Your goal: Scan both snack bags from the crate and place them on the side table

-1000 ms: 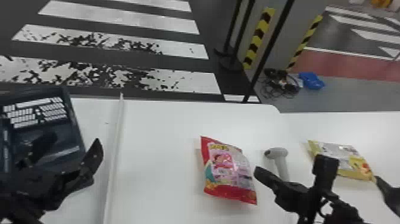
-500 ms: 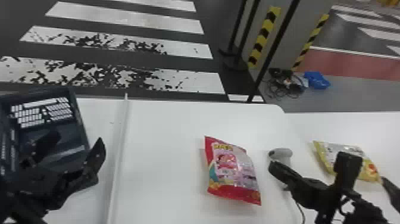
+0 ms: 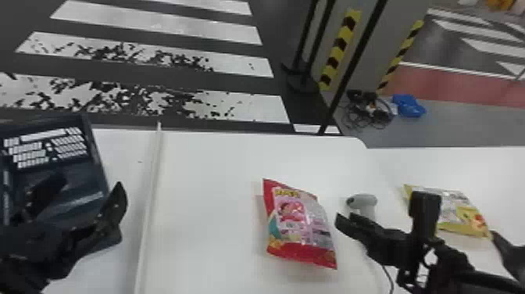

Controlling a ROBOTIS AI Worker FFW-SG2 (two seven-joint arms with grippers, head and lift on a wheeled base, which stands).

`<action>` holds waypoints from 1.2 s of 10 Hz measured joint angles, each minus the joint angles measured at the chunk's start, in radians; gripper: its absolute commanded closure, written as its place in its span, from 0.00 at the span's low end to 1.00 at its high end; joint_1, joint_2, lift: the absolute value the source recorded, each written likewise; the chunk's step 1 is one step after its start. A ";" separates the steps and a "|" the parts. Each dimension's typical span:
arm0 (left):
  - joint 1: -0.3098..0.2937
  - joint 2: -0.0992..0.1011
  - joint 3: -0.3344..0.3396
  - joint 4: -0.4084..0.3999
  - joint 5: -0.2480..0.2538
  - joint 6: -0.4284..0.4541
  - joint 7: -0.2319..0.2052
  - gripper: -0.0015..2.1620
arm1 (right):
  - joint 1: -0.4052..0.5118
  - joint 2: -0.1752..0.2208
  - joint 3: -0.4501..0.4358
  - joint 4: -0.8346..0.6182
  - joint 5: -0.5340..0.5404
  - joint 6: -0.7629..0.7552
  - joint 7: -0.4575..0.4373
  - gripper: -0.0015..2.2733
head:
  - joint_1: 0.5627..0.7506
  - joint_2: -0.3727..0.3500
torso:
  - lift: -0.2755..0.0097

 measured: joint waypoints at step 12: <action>-0.011 0.014 -0.016 -0.003 0.002 0.017 0.002 0.04 | -0.217 -0.059 0.115 0.298 0.128 0.021 -0.003 1.00 | 0.70 0.18 | 0.63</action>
